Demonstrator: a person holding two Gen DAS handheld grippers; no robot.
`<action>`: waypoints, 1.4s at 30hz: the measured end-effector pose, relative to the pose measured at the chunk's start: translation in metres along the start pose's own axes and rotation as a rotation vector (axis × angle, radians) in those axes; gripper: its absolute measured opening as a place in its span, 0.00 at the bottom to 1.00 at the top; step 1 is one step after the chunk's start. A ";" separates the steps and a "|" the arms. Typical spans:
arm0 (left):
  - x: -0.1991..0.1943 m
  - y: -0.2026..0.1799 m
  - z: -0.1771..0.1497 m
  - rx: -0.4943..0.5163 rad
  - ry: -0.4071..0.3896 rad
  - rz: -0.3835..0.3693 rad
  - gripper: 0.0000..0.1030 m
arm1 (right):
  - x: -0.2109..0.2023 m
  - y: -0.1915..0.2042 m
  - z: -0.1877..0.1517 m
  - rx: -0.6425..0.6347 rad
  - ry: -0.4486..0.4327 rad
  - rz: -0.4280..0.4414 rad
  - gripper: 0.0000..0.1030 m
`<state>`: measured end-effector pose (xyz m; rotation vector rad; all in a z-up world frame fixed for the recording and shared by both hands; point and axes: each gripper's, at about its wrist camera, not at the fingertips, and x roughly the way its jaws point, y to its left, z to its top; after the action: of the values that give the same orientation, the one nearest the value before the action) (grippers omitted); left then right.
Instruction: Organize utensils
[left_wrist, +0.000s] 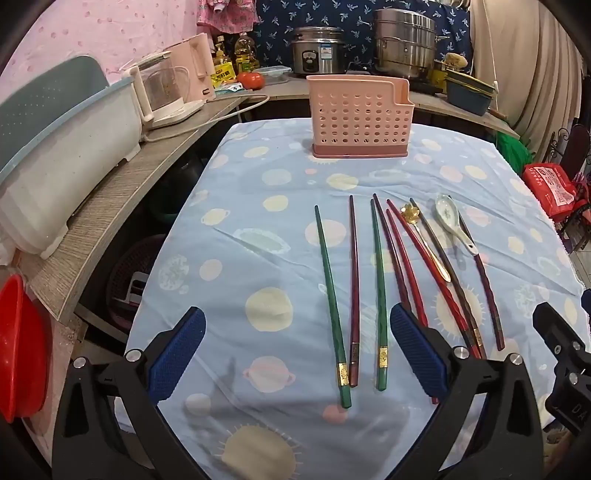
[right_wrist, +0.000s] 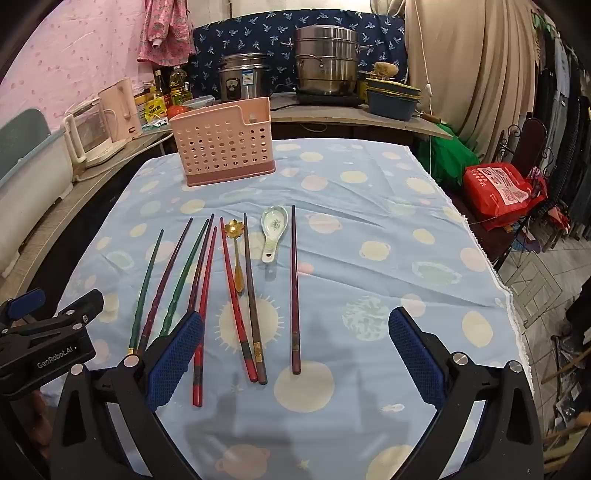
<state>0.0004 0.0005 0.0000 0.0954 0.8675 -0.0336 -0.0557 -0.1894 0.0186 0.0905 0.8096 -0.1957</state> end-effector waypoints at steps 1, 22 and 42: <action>0.001 0.000 0.000 -0.001 0.001 0.003 0.93 | 0.000 0.000 0.000 0.002 0.005 0.000 0.94; -0.005 -0.003 -0.001 0.010 -0.014 0.004 0.93 | -0.003 -0.002 0.002 0.010 -0.011 0.003 0.94; -0.004 0.002 0.001 0.004 -0.008 -0.001 0.93 | -0.003 -0.003 0.002 0.012 -0.012 0.006 0.94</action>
<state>-0.0013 0.0029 0.0040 0.0988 0.8594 -0.0372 -0.0569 -0.1923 0.0226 0.1033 0.7964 -0.1953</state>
